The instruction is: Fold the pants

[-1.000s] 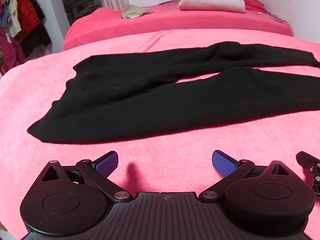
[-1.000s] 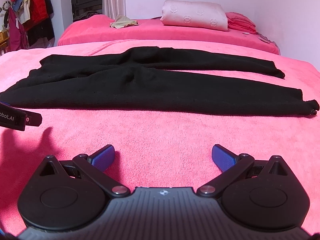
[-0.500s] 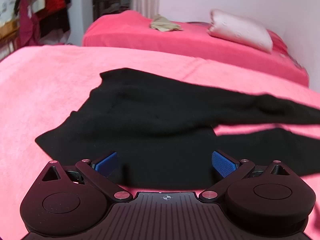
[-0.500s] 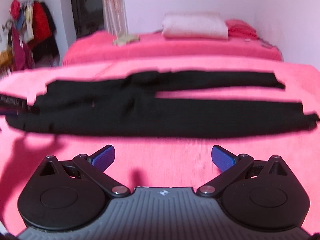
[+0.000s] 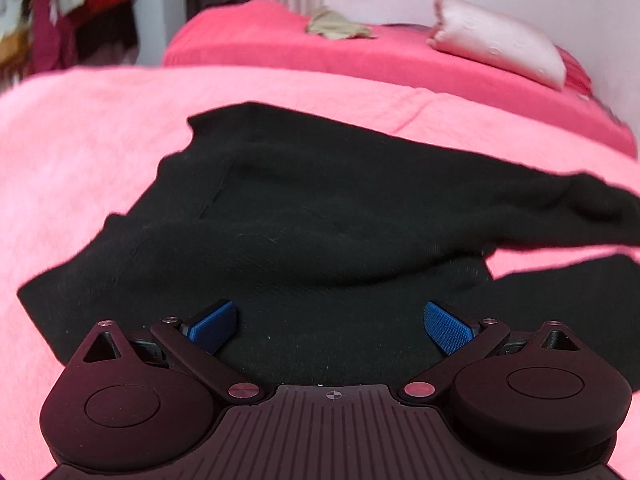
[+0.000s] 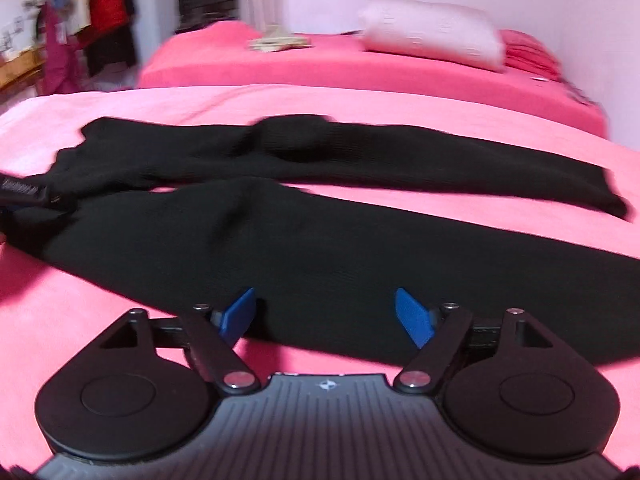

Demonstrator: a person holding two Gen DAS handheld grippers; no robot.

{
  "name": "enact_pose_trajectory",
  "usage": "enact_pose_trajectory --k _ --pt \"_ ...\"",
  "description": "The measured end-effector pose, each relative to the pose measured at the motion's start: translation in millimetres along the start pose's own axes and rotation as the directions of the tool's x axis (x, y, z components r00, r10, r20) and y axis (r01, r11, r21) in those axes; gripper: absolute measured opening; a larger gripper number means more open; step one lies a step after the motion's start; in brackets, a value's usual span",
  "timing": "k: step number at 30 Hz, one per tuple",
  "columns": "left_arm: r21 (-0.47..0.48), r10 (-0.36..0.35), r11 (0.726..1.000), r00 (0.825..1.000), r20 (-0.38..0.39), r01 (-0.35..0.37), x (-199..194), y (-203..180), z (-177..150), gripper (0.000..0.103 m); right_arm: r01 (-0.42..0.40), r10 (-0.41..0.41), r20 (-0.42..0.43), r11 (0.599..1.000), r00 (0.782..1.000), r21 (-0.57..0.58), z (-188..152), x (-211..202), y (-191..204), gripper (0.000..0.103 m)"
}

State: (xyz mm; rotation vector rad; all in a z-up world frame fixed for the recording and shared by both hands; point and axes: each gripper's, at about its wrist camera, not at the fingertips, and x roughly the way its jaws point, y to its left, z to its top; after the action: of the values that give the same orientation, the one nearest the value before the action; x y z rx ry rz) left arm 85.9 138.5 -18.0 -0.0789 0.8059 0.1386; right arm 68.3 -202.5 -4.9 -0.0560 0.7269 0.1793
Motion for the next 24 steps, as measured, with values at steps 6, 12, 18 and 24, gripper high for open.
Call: enact_pose_trajectory --k 6,12,18,24 --pt "-0.074 -0.051 0.996 0.998 0.033 0.053 0 14 0 0.103 0.171 -0.193 0.052 0.944 0.980 0.281 -25 -64 -86 0.093" --pt "-0.096 -0.065 0.993 0.996 0.055 0.070 -2 16 -2 0.103 0.087 -0.132 0.020 0.753 0.991 0.652 -45 -73 -156 0.087" --pt "-0.126 -0.085 0.988 0.993 0.076 0.094 -4 21 -4 0.103 0.059 -0.172 0.089 0.702 0.981 0.710 -37 -48 -172 0.054" --pt "-0.201 -0.138 0.966 0.983 0.124 0.161 -10 34 -9 0.103 0.092 -0.223 0.095 0.699 0.970 0.709 -33 -61 -187 0.009"
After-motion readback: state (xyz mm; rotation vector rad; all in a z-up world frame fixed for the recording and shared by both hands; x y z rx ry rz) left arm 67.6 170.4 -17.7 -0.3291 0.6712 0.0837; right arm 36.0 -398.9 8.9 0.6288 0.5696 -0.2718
